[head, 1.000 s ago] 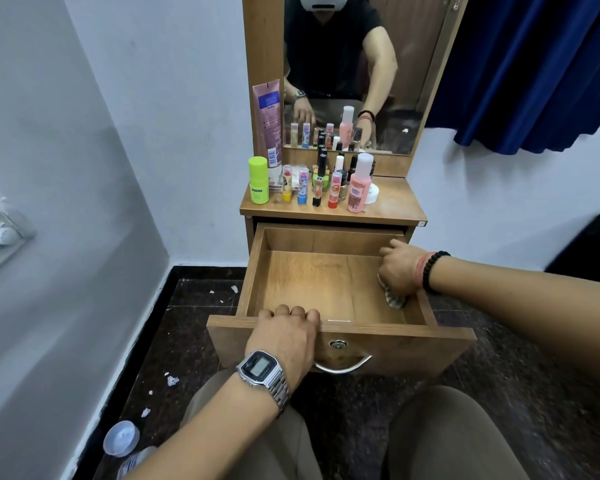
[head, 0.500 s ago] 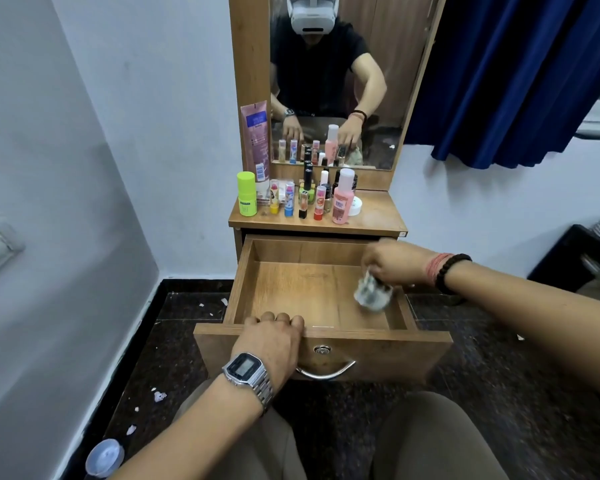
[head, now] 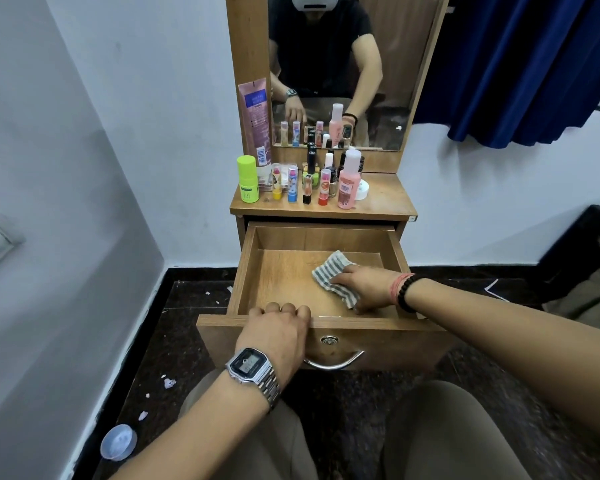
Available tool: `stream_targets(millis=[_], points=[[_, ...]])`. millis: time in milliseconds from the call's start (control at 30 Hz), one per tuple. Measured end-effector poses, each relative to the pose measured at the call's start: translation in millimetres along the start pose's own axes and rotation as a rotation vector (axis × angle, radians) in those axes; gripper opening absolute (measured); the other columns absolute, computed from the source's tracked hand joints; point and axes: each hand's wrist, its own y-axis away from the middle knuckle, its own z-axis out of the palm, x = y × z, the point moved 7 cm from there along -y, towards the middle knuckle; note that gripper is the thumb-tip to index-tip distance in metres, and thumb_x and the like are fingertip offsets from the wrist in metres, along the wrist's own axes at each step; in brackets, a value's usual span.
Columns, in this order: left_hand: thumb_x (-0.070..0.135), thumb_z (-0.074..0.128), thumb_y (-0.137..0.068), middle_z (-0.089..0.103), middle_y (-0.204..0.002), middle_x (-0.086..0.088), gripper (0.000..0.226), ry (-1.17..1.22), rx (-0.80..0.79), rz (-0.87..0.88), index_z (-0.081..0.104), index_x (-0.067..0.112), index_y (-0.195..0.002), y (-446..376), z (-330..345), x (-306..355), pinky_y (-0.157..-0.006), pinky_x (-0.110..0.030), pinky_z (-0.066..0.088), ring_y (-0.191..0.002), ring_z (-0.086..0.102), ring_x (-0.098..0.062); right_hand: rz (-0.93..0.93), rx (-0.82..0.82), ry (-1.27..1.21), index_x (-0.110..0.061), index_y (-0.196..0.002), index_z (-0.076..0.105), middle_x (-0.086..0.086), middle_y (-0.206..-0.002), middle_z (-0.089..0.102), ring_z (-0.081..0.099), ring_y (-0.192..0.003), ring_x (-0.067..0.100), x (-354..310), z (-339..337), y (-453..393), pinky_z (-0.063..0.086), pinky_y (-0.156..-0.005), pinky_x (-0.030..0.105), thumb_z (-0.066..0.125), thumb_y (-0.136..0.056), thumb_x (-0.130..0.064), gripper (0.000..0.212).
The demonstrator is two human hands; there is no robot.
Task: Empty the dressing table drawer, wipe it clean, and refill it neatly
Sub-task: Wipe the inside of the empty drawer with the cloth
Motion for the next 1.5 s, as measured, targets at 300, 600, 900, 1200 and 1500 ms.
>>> stream_targets(millis=[300, 600, 900, 1200, 1500], points=[[0.017, 0.028, -0.097, 0.05, -0.13, -0.009, 0.03, -0.019, -0.017, 0.006, 0.039, 0.016, -0.125, -1, 0, 1, -0.096, -0.042, 0.035, -0.119, 0.046, -0.028, -0.169, 0.052, -0.075, -0.02, -0.143, 0.038, 0.009, -0.14, 0.044, 0.047, -0.125, 0.027, -72, -24, -33, 0.038, -0.105, 0.034, 0.062, -0.089, -0.023, 0.06], [0.017, 0.028, -0.097, 0.045, -0.137, -0.012, 0.034, -0.044, -0.074, -0.001, 0.037, 0.015, -0.129, -4, 4, -1, -0.1, -0.046, 0.034, -0.13, 0.038, -0.031, 0.011, -0.191, -0.262, 0.006, -0.135, 0.044, 0.023, -0.139, 0.047, 0.043, -0.1, 0.025, -100, -50, 11, 0.037, -0.057, 0.027, 0.042, -0.098, -0.001, 0.038], [0.016, 0.025, -0.098, 0.048, -0.133, -0.008, 0.039, -0.03, 0.004, 0.02, 0.033, 0.016, -0.135, 0, 0, -2, -0.097, -0.042, 0.036, -0.12, 0.046, -0.028, -0.052, -0.37, -0.308, -0.001, -0.114, 0.065, 0.003, -0.072, 0.055, 0.043, -0.062, 0.015, -90, -27, -1, 0.034, -0.049, 0.019, 0.04, -0.082, 0.005, 0.041], [0.017, 0.027, -0.099, 0.051, -0.127, -0.005, 0.029, -0.009, -0.009, 0.007, 0.038, 0.019, -0.125, 0, 0, 0, -0.096, -0.04, 0.037, -0.116, 0.048, -0.026, 0.101, -0.564, -0.142, -0.003, -0.125, 0.053, 0.008, -0.082, 0.049, 0.04, -0.059, 0.016, -28, -2, 33, 0.034, -0.051, 0.024, 0.038, -0.087, 0.001, 0.041], [0.016, 0.027, -0.098, 0.051, -0.128, -0.004, 0.029, -0.012, -0.003, 0.001, 0.038, 0.019, -0.125, 1, -2, 0, -0.097, -0.04, 0.038, -0.116, 0.048, -0.025, 0.247, -0.442, 0.039, -0.008, -0.126, 0.057, 0.003, -0.095, 0.061, 0.059, -0.082, 0.019, 21, -19, 39, 0.048, -0.069, 0.028, 0.057, -0.087, -0.018, 0.041]])
